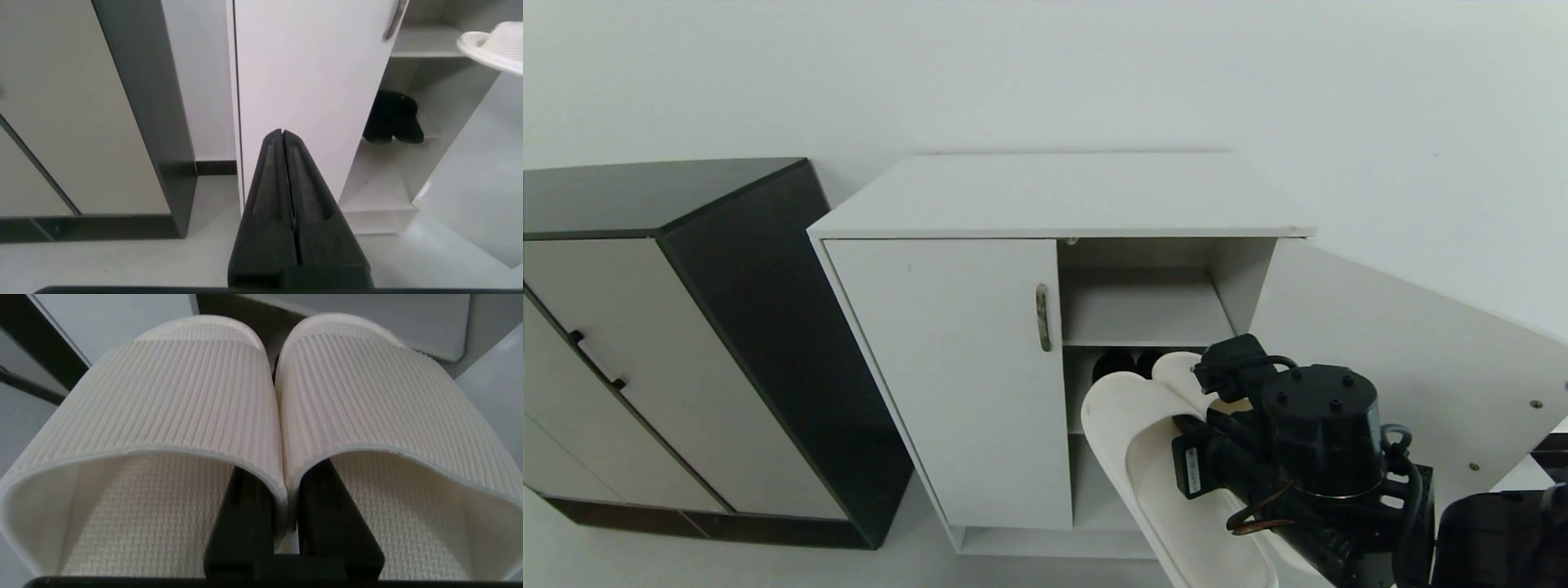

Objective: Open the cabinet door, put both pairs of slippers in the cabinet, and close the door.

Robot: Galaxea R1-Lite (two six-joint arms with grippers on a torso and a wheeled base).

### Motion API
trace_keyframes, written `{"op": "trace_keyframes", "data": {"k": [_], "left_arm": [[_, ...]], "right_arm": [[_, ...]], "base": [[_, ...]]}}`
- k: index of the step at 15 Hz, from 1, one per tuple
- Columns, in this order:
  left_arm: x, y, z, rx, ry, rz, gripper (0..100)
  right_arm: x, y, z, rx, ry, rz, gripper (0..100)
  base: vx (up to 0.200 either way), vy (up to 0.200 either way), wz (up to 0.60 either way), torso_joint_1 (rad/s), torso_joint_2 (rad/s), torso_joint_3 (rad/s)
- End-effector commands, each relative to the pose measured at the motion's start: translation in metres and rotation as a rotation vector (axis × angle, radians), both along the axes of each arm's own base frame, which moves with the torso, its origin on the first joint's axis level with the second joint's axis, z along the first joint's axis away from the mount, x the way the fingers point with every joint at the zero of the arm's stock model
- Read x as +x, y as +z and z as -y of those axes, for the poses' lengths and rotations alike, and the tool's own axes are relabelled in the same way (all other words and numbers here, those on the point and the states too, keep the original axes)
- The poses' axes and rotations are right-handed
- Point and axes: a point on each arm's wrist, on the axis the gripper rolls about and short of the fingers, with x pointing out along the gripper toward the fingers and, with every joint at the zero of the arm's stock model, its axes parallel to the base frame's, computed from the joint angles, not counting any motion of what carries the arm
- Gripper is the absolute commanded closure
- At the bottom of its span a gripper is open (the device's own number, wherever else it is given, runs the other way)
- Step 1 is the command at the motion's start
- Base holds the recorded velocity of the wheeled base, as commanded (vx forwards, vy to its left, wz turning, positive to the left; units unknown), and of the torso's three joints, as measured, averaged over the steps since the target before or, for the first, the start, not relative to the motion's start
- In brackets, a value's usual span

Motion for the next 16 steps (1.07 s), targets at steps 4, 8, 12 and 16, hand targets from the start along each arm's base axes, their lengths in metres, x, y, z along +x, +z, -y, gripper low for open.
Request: {"op": "trace_keyframes", "data": {"k": [4, 8, 12, 16], "left_arm": [[0.000, 0.000, 0.000, -0.002, 0.000, 0.000, 100], [0.000, 0.000, 0.000, 0.000, 0.000, 0.000, 100], [0.000, 0.000, 0.000, 0.000, 0.000, 0.000, 100], [0.000, 0.000, 0.000, 0.000, 0.000, 0.000, 100]], "right_arm": [[0.002, -0.003, -0.002, 0.001, 0.001, 0.001, 100], [0.002, -0.007, -0.003, -0.002, 0.001, -0.002, 100], [0.002, -0.008, -0.003, -0.006, 0.001, -0.005, 100], [0.004, -0.013, -0.005, -0.009, 0.001, -0.006, 100]], "base": [[0.000, 0.000, 0.00, -0.150, 0.47, 0.321], [0.000, 0.000, 0.00, -0.112, 0.46, 0.344], [0.000, 0.000, 0.00, -0.063, 0.44, 0.377], [0.000, 0.000, 0.00, -0.016, 0.29, 0.273]]}}
